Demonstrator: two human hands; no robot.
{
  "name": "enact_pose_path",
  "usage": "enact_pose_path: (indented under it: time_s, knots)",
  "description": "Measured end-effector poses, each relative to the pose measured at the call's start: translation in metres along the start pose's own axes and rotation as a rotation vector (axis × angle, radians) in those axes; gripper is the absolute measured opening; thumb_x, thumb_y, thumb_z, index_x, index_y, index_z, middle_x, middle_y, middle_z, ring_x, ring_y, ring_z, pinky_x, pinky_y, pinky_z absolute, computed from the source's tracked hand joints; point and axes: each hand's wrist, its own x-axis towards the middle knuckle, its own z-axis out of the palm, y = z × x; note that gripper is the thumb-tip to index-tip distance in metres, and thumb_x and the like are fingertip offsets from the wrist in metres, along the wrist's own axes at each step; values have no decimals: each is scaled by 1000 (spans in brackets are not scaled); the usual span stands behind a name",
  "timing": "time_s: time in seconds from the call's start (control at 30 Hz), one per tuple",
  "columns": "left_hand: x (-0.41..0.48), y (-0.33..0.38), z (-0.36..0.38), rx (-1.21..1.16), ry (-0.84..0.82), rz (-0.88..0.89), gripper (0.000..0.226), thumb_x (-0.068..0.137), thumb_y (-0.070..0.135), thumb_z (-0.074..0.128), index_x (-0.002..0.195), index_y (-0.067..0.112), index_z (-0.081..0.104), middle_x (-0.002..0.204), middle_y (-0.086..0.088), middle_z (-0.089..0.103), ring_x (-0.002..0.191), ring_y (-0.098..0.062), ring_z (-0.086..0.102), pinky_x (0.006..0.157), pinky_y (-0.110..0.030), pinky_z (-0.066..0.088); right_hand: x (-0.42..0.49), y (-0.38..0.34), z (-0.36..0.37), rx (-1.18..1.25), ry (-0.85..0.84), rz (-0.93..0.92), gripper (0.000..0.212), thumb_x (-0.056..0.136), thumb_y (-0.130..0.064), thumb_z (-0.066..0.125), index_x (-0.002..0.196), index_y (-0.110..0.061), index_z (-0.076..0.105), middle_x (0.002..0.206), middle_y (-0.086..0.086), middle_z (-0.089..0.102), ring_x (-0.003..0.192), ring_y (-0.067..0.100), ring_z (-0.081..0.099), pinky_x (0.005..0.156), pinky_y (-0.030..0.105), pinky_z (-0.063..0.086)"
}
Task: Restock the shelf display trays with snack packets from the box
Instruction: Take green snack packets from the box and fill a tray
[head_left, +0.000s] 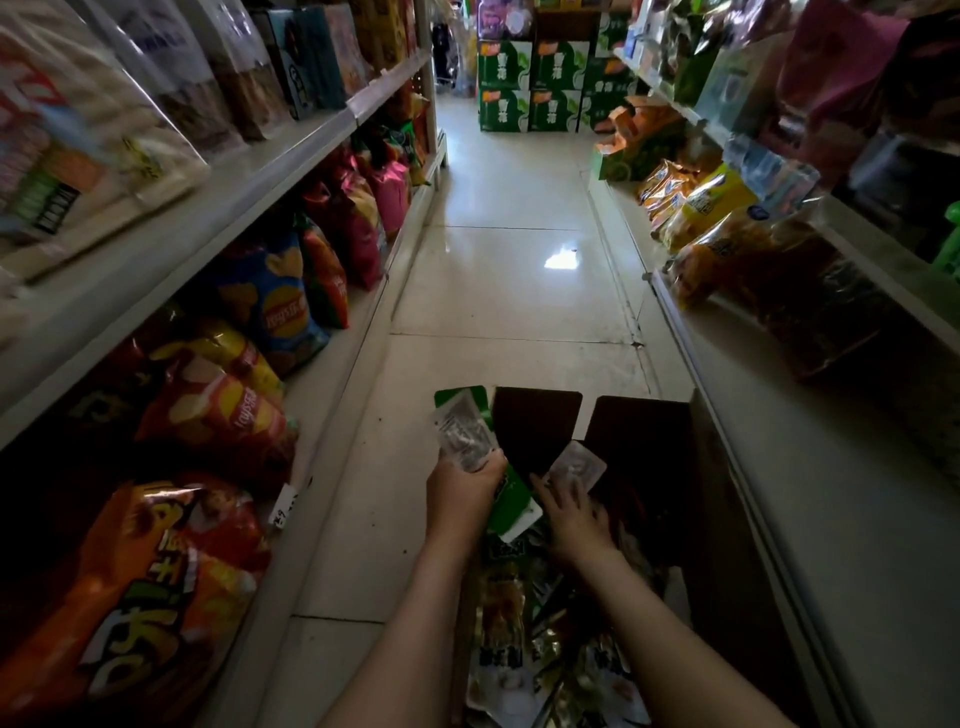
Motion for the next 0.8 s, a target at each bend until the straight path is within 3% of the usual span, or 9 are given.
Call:
enact_pose_path:
  time_s: [0.1,0.17,0.27,0.37,0.43,0.5,0.63,0.7,0.8]
  knots:
    - [1,-6,2,56,47,19,17,88,28,67,101,18,65,91,5,66,86,-10,63,73,-20,46,9,1,15,-137,-54,33,69,99,-31,42,150,-42,-2,159,1,-21,144,38,-16,108,64,20]
    - [3,-8,1,43,93,15,23,87,27,68,106,14,67,96,1,68,87,-11,64,72,-19,46,15,-5,21,-204,-63,52,67,98,-35,44,150,-44,2,159,0,-18,143,42,-15,105,65,24]
    - [1,-10,2,115,108,53,28,87,28,67,111,13,64,95,1,68,90,-13,66,69,-17,45,17,-13,23,-267,-54,64,65,99,-27,43,151,-39,6,160,3,-6,142,48,-6,102,61,32]
    - [-6,-9,3,272,96,201,34,88,28,66,117,14,57,90,2,66,81,-12,65,63,-13,44,15,-8,23,-131,64,88,58,96,-15,42,148,-26,19,156,8,15,139,45,16,97,52,43]
    - [-9,-8,5,349,75,280,34,88,26,66,117,12,54,90,-3,67,83,-19,65,66,-19,46,10,-3,15,87,176,97,52,93,-3,42,141,-18,29,148,12,32,131,37,36,88,42,48]
    - [-9,-8,6,357,69,287,32,88,26,67,114,13,55,88,-1,65,84,-21,66,63,-15,41,1,-1,-4,431,334,190,48,92,1,41,137,-15,35,134,14,49,115,33,53,79,34,46]
    - [-14,-9,8,340,36,306,38,89,27,67,120,11,54,94,-2,66,91,-22,66,65,-11,41,-18,2,-53,985,618,285,38,94,-2,49,130,-13,42,110,14,59,85,17,57,68,29,47]
    - [-16,-7,8,346,11,309,45,89,28,66,128,10,51,102,-4,67,95,-21,65,67,-9,42,-22,1,-70,1247,694,273,33,92,-5,56,122,-16,48,108,8,55,82,11,56,63,24,50]
    - [-15,-7,8,247,32,241,43,88,32,69,124,13,53,94,6,63,87,-12,63,60,-1,40,-27,-2,-85,1723,728,350,26,91,-5,59,113,-15,52,114,13,56,93,23,61,71,34,56]
